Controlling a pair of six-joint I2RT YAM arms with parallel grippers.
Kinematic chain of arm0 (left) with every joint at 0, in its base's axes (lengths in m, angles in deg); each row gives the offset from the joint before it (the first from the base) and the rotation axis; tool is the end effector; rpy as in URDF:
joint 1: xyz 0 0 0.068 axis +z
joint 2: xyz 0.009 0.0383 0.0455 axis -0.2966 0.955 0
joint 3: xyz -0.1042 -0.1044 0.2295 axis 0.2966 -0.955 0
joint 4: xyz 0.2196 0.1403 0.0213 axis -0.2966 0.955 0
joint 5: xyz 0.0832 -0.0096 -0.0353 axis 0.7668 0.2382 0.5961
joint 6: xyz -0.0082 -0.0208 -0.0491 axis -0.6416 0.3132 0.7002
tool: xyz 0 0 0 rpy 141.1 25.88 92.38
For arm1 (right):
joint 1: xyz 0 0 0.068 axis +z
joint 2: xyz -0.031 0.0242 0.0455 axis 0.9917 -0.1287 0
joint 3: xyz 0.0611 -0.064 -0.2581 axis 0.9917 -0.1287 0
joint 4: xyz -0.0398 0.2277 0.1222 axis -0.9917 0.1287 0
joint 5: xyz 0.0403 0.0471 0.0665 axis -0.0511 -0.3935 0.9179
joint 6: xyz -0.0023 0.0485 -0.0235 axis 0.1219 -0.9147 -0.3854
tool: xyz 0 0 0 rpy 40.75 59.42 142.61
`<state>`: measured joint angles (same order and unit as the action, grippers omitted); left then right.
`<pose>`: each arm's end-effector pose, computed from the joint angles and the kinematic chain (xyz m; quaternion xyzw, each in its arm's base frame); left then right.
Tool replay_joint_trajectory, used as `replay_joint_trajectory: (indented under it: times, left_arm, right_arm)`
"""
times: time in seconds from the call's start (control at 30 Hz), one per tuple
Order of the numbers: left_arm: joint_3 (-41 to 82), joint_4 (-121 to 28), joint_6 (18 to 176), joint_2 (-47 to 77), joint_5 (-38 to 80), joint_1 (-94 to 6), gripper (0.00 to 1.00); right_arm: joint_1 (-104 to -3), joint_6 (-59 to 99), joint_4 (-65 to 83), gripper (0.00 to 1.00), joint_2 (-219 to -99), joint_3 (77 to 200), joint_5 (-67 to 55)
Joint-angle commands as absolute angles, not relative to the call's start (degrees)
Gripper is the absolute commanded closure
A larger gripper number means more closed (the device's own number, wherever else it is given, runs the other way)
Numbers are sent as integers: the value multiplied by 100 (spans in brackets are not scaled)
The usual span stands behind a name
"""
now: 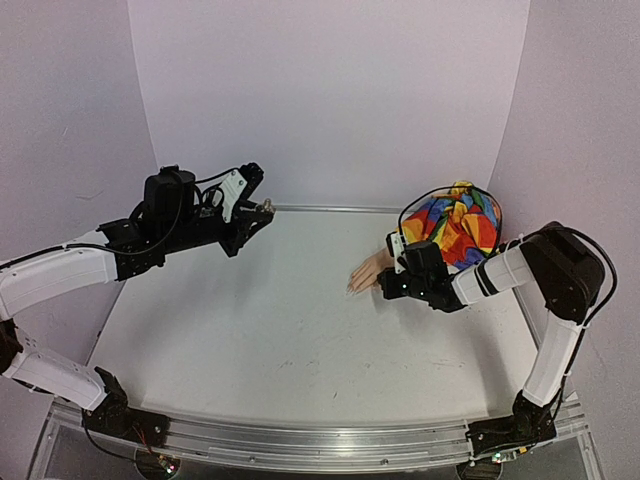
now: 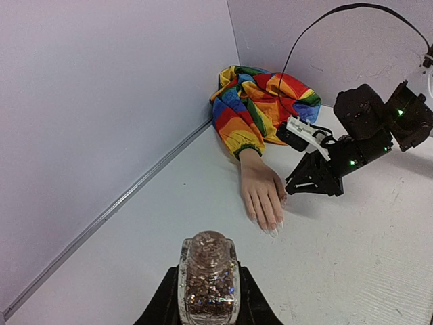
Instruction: Paint the nails
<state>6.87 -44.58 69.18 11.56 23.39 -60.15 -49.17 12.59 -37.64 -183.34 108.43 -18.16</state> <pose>0.2150 -0.2046 0.3395 0.4165 0.6654 -0.1804 0.5926 0.3122 0.2028 0.1603 -0.1070 0.7799 0.2223 0.5753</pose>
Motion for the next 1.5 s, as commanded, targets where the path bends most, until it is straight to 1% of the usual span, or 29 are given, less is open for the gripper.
replay_joint_trajectory:
  times: [0.0, 0.37, 0.7, 0.83, 1.03, 1.47]
  left_arm:
    - [725, -4772, 6887, 938, 2377, -5979, 100]
    - [719, -4770, 6865, 895, 2387, -5979, 100]
    - [727, -4770, 6875, 875, 2359, -5979, 100]
    - [737, -4774, 6873, 862, 2359, -5979, 100]
    - [732, -4762, 6875, 845, 2359, -5979, 100]
    - [730, -4762, 6873, 815, 2359, -5979, 100]
  right_arm:
    - [-4892, 1231, -3756, 100, -18384, 11041, -1748]
    - [-4880, 1195, -3728, 100, -18407, 11036, -1430]
    - [-4872, 1204, -3728, 100, -18130, 10889, -1220]
    - [-4872, 1195, -3733, 100, -17948, 10795, -1377]
    - [-4877, 1102, -3780, 100, -17759, 10642, -1958]
    - [-4877, 1151, -3759, 100, -18163, 10886, -1897]
